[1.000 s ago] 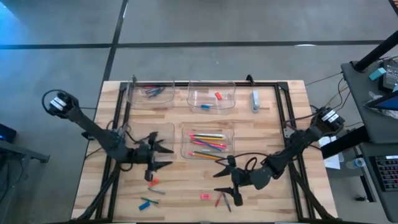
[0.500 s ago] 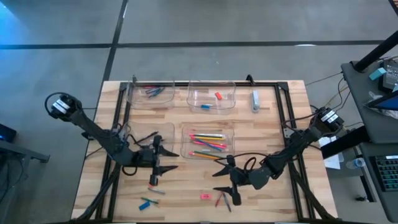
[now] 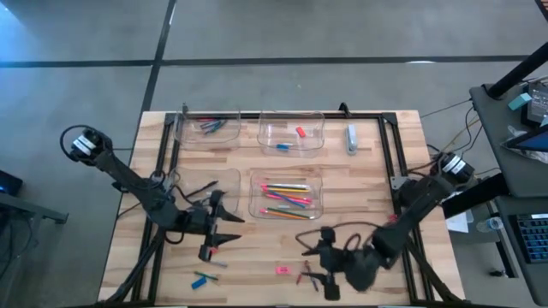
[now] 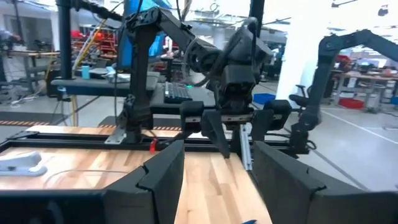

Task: Sort crayons/erasers/pens/pencils in bins
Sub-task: Put the blue crayon into the top left transparent bin

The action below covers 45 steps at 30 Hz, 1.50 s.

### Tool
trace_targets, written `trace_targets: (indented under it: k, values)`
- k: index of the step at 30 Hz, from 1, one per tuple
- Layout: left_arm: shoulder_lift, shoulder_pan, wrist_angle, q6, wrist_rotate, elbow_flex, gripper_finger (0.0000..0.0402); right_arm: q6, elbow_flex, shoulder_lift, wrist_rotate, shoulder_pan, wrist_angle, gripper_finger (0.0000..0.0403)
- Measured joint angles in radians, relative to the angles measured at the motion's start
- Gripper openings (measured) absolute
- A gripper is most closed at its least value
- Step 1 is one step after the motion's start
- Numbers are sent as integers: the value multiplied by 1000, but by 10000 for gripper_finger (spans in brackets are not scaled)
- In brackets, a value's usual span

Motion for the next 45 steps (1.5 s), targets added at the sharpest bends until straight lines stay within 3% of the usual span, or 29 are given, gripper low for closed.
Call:
trace_targets:
  k: [7, 19, 29, 35, 45]
  values:
    - [0, -18, -6, 2, 3, 11, 176, 158, 120, 120, 59, 96, -172, 228]
    - [48, -20, -6, 2, 2, 28, 176, 626, 224, 320, -2, 112, -506, 228]
    - [55, -20, -5, 7, 2, 31, 176, 706, 223, 404, -106, 114, -484, 228]
    - [55, -20, -5, 8, 2, 30, 176, 704, 240, 448, -116, 115, -477, 216]
    - [55, -20, -5, 8, 0, 27, 176, 779, 245, 469, -118, 115, -573, 167]
